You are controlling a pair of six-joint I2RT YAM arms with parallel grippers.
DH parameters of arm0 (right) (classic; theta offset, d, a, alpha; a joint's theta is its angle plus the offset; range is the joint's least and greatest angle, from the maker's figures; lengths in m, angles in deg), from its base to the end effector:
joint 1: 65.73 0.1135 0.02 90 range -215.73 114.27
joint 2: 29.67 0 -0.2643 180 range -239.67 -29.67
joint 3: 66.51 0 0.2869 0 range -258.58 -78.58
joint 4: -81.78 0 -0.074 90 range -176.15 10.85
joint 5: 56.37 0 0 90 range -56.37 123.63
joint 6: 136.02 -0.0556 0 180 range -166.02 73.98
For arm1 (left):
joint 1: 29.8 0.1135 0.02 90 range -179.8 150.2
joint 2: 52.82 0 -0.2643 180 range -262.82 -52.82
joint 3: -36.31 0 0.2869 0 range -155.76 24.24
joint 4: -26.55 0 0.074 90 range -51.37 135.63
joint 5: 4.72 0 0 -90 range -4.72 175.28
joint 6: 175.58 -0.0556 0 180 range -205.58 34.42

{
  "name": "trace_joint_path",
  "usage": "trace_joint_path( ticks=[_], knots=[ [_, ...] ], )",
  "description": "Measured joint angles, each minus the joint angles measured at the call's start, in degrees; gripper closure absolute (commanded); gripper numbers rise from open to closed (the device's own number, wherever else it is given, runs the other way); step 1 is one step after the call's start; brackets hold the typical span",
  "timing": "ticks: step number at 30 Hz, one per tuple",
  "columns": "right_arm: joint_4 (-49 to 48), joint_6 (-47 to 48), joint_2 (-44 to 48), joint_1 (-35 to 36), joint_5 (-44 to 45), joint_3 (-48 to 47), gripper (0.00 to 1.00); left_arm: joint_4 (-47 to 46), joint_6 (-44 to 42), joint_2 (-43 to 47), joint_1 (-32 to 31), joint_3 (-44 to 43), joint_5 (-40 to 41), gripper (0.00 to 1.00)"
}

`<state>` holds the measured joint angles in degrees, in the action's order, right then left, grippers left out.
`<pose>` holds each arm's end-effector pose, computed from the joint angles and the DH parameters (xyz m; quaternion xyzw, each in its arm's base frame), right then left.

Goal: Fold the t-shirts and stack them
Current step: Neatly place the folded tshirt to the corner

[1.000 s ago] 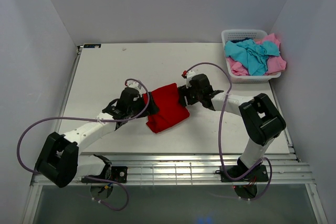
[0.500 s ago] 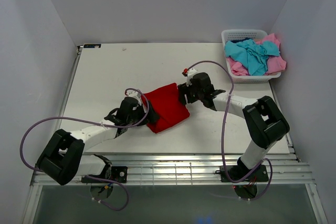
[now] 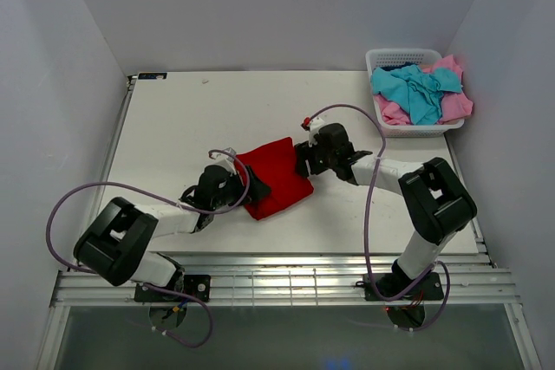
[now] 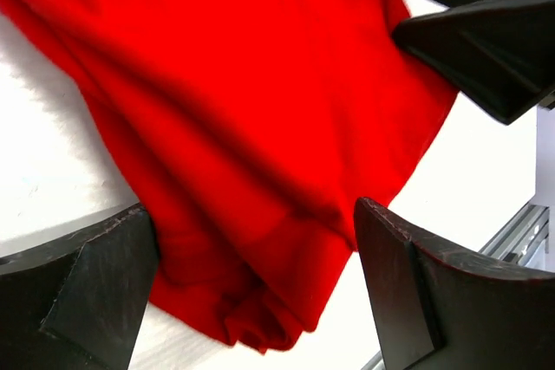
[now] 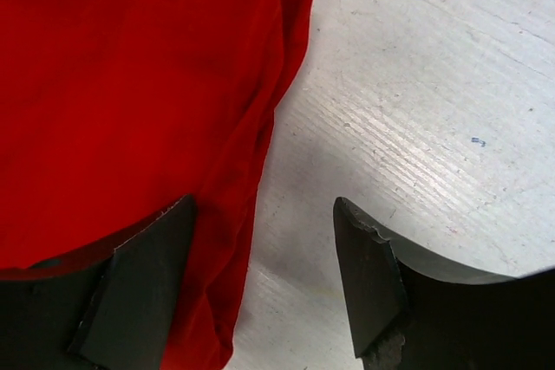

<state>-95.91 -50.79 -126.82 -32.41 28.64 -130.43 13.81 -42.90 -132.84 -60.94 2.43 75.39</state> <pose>0.3301 0.2228 0.1433 -0.2383 0.8560 0.1858 0.4195 0.2351 -0.1532 0.0960 -0.0475 0.8769 -0.3443 0.3321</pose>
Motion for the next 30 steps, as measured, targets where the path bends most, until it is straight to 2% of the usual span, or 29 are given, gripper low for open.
trace_joint_path(
  ticks=[9,14,17,20,21,24,25,27,28,30],
  knots=[
    [-1.36,-1.31,-4.28,0.09,-3.45,0.00,0.33,-14.25,2.69,-7.37,0.00,0.83,-0.11,0.02],
    [-2.29,-1.31,-4.94,0.66,-4.07,-0.17,0.33,-17.94,3.74,-9.51,0.00,0.83,0.02,0.02],
    [-2.34,-1.31,-4.96,1.11,-4.13,-0.17,0.33,-18.82,3.78,-10.03,0.00,0.85,0.66,0.06],
    [-2.34,-1.31,-4.96,1.75,-4.13,-0.17,0.33,-20.11,3.61,-11.26,0.00,0.85,1.57,0.24],
    [-2.34,-1.31,-4.96,2.01,-4.13,-0.17,0.33,-20.48,3.41,-11.85,0.00,0.83,1.90,0.35],
    [-2.34,-1.29,-4.96,2.73,-4.11,-0.17,0.33,-21.38,2.58,-14.14,0.11,0.39,3.37,0.54],
    [-2.34,-1.27,-4.96,2.97,-4.04,-0.17,0.33,-21.49,2.12,-14.88,0.13,0.00,3.82,0.66],
    [-2.34,-1.29,-4.92,3.43,-3.93,-0.17,0.33,-21.75,1.22,-16.55,0.11,-0.81,4.83,0.76],
    [-2.32,-1.25,-4.90,3.74,-3.72,-0.13,0.33,-22.03,0.63,-17.25,0.11,-1.29,5.09,0.85],
    [-2.25,-1.27,-4.55,4.24,-3.04,0.13,0.33,-22.08,-0.35,-18.32,0.11,-2.64,5.81,0.96]
  ],
)
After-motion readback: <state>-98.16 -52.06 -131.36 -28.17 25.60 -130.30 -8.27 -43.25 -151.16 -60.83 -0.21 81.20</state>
